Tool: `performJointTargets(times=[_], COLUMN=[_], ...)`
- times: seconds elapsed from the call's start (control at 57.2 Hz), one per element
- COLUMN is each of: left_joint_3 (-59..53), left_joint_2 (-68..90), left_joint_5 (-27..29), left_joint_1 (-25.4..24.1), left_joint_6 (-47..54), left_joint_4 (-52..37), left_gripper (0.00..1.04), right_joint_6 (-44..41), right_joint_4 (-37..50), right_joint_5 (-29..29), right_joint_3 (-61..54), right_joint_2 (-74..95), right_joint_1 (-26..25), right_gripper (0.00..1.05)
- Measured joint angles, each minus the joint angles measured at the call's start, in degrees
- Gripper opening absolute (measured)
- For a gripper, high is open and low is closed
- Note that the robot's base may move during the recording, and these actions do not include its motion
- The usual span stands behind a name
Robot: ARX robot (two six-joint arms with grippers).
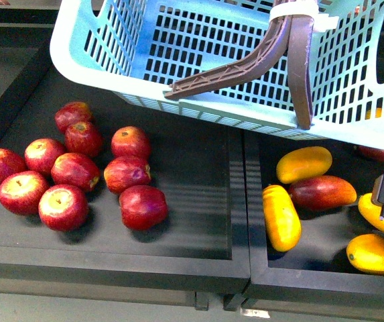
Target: Pick mango and avocado into basket
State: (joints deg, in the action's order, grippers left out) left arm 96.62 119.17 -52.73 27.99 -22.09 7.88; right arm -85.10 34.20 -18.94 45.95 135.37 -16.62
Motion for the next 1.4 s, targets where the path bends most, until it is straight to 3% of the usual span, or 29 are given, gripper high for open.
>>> performJointTargets(times=[0.629, 0.734, 0.891, 1.223, 1.345, 1.397], left_joint_3=[0.0, 0.0, 0.0, 0.0, 0.0, 0.0], left_joint_2=[0.0, 0.0, 0.0, 0.0, 0.0, 0.0], left_joint_5=[-0.2, -0.2, -0.2, -0.1, -0.1, -0.2], left_joint_1=[0.0, 0.0, 0.0, 0.0, 0.0, 0.0], left_joint_6=[0.0, 0.0, 0.0, 0.0, 0.0, 0.0], left_joint_4=[0.0, 0.0, 0.0, 0.0, 0.0, 0.0], left_gripper=[0.12, 0.12, 0.12, 0.12, 0.12, 0.12], right_joint_6=[3.5, 5.2, 9.1, 28.7, 40.2, 49.0], right_joint_4=[2.9, 2.4, 2.9, 6.3, 4.5, 1.8], right_joint_5=[5.6, 5.8, 5.0, 0.5, 0.0, -0.1], right_joint_3=[6.9, 6.5, 4.6, -1.6, -3.2, -3.9], right_joint_2=[7.2, 7.4, 5.2, -18.9, -31.4, -38.6], right_joint_1=[-2.4, -2.7, -2.6, -6.6, -6.7, -5.2], right_gripper=[0.96, 0.78, 0.64, 0.6, 0.6, 0.6])
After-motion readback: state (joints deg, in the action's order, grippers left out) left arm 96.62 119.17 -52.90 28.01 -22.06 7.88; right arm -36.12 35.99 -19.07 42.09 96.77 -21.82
